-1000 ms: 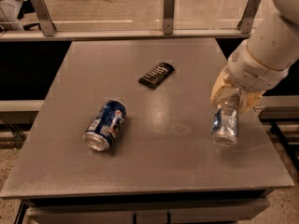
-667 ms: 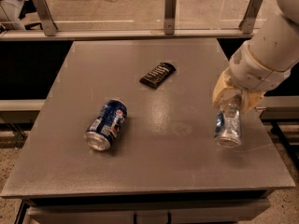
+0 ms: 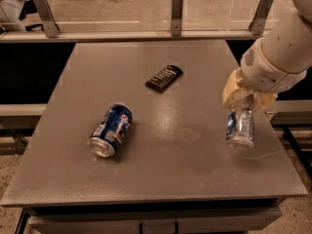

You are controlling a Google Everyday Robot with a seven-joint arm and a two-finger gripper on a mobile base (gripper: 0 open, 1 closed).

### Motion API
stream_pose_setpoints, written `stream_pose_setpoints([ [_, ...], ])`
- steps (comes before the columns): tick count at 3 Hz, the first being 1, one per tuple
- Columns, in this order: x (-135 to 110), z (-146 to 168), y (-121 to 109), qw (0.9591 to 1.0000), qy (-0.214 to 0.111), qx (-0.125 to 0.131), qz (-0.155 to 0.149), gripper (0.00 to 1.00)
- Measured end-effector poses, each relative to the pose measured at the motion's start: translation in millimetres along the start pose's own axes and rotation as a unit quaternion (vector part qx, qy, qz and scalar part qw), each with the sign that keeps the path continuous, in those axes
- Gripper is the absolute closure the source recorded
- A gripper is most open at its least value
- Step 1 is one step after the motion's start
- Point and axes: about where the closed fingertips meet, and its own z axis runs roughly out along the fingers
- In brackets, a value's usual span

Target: Place redbull can upright

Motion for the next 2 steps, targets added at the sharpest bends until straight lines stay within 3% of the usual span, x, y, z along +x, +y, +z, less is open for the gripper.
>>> stream_pose_setpoints([
  [1,24.7,-24.3,-13.8,0.9948,0.076,0.028,-0.062,1.00],
  [2,45.8,-51.4,-36.1,0.9792,0.135,0.088,-0.123,1.00],
])
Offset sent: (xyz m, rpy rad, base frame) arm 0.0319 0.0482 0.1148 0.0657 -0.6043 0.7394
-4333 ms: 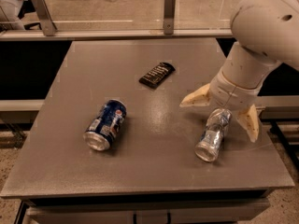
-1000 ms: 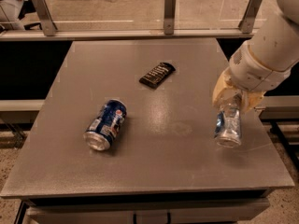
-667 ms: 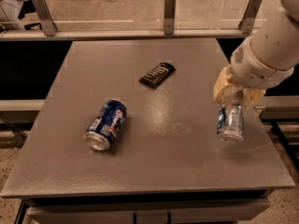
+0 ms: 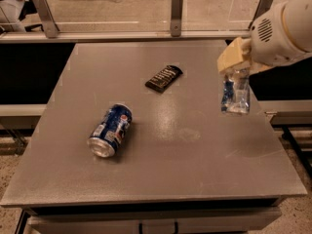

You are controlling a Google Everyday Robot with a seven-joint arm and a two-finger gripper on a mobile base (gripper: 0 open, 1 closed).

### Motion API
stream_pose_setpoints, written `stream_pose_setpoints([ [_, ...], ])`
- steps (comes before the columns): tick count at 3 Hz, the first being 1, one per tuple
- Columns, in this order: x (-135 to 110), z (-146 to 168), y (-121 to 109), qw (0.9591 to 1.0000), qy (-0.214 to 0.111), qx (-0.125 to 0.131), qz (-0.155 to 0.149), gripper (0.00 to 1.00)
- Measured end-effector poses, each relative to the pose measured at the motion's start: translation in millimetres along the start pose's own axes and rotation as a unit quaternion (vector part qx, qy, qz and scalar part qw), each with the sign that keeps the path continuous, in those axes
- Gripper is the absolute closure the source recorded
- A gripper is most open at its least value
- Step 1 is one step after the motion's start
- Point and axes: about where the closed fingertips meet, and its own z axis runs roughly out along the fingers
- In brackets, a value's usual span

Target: Place redbull can upright

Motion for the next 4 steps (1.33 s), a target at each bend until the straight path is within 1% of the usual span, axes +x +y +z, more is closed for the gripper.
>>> stream_pose_setpoints([
  [1,21.6,-9.7,-15.5,0.9929,0.049,0.105,-0.028,1.00],
  [2,24.4,-10.8,-27.1,0.9853,0.061,0.149,-0.056,1.00],
  [3,24.3,-11.0,-27.4,0.9854,0.061,0.148,-0.058,1.00],
  [4,28.8,-8.6,-23.3,0.9803,0.083,0.157,-0.087,1.00],
])
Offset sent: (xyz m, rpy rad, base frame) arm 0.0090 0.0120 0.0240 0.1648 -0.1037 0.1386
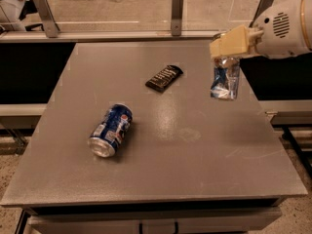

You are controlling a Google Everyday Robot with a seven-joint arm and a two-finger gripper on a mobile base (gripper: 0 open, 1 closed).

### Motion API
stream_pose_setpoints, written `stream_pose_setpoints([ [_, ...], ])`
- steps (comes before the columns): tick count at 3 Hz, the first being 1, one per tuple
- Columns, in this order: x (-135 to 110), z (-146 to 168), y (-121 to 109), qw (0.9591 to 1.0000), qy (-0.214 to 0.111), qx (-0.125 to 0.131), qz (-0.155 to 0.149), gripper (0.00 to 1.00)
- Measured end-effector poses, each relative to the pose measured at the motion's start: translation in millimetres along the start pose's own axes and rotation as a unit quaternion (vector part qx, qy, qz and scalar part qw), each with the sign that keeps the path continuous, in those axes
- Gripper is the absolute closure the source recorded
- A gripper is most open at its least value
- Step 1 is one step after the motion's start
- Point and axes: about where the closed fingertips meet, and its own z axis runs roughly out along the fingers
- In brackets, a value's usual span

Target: Place redbull can upright

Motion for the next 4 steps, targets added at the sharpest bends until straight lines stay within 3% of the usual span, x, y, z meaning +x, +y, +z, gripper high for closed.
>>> stream_pose_setpoints([
  [1,6.5,-0.1,0.5,0.9947,0.040,0.083,-0.045,1.00],
  [2,5.7,7.0,2.0,0.9910,0.046,0.096,-0.081,1.00],
  [3,5.8,6.7,1.6,0.9911,0.045,0.095,-0.082,1.00],
  [4,-0.6,9.7,9.8,0.9881,0.063,0.109,-0.088,1.00],
])
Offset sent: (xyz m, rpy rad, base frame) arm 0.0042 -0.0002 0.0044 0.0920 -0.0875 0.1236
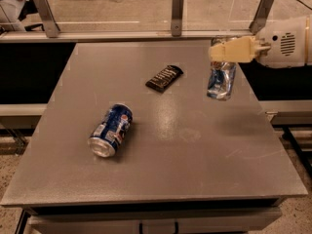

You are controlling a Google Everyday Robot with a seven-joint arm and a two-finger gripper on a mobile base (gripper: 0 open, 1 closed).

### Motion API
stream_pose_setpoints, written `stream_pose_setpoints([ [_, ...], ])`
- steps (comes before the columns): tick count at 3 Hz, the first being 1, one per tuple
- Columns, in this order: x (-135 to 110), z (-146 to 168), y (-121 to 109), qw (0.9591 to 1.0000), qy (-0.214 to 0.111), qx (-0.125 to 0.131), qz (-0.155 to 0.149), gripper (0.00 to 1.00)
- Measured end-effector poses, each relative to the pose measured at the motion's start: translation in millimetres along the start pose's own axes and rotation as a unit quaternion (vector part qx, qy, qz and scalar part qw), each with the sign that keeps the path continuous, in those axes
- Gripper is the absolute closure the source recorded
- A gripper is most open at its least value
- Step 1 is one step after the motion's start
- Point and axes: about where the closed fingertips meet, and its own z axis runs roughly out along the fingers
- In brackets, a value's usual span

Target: Place redbull can upright

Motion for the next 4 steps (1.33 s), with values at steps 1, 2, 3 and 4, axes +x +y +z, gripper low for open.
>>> stream_pose_setpoints([
  [1,-10.8,0.0,5.5,0.9970,0.034,0.061,-0.034,1.00],
  [2,-23.3,2.4,8.4,0.9903,0.043,0.100,-0.087,1.00],
  [3,-33.7,3.0,7.4,0.9810,0.055,0.096,-0.159,1.00],
  [4,-42.7,4.6,5.6,0.9678,0.076,0.085,-0.224,1.00],
])
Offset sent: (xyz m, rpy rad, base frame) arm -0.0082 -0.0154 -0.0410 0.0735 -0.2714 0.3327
